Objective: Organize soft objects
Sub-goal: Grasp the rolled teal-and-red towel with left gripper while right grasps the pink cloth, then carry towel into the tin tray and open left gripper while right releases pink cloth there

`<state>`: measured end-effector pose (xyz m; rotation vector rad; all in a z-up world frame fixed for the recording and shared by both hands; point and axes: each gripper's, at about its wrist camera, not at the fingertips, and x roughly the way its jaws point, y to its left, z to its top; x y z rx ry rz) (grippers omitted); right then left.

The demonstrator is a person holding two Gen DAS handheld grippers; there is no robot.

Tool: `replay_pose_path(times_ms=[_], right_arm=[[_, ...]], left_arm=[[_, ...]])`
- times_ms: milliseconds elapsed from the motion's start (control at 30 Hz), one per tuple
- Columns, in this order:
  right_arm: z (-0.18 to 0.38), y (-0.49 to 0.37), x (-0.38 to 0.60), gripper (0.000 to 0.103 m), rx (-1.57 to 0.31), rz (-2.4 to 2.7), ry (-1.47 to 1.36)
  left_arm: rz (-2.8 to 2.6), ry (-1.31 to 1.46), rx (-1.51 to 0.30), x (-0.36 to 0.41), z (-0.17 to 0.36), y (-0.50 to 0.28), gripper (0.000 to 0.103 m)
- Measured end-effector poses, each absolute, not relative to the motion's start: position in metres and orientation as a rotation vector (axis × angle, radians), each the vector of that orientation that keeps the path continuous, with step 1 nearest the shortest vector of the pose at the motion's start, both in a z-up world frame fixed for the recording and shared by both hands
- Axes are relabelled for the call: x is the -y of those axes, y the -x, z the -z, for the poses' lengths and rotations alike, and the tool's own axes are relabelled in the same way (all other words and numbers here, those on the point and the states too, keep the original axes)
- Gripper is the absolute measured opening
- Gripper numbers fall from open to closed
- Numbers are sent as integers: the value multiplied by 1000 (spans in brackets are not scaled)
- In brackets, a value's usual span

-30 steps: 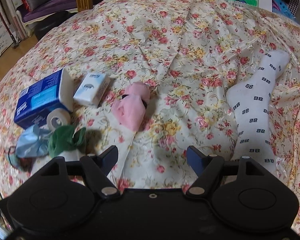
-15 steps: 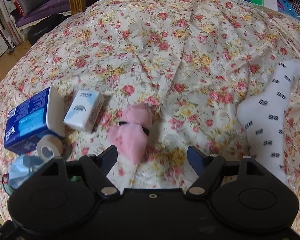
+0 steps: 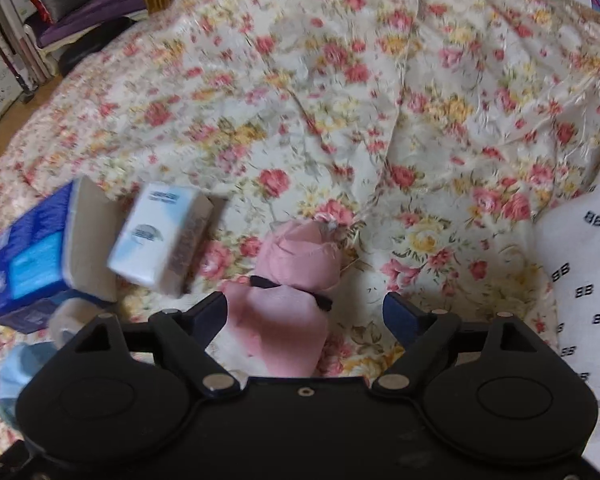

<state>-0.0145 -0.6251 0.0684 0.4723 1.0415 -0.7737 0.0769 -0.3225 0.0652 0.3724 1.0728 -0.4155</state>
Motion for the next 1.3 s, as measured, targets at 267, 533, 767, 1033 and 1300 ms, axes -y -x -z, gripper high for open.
replay_pose_path(times_ms=[267,533,767,1033,1300], right_arm=[[-55,12,624,66,-1018,778,-412],[-70,19,615,29,-993,729,-372],[-95,52,612,28,-929,700,-417],[-130,104,603,29,-840,685,-560],[-111,134,520,29,-864,643,-485]], left_arm=[[392,-418,-1094,337,-43,-99,99],[456,-278,-1150,326,-39,-107,61],[432,-257,-1085,311,-70,-91,60],[420,-190,-1039,260,-112,-65,61],[331,-144,-1038,176,-123,-44,61]])
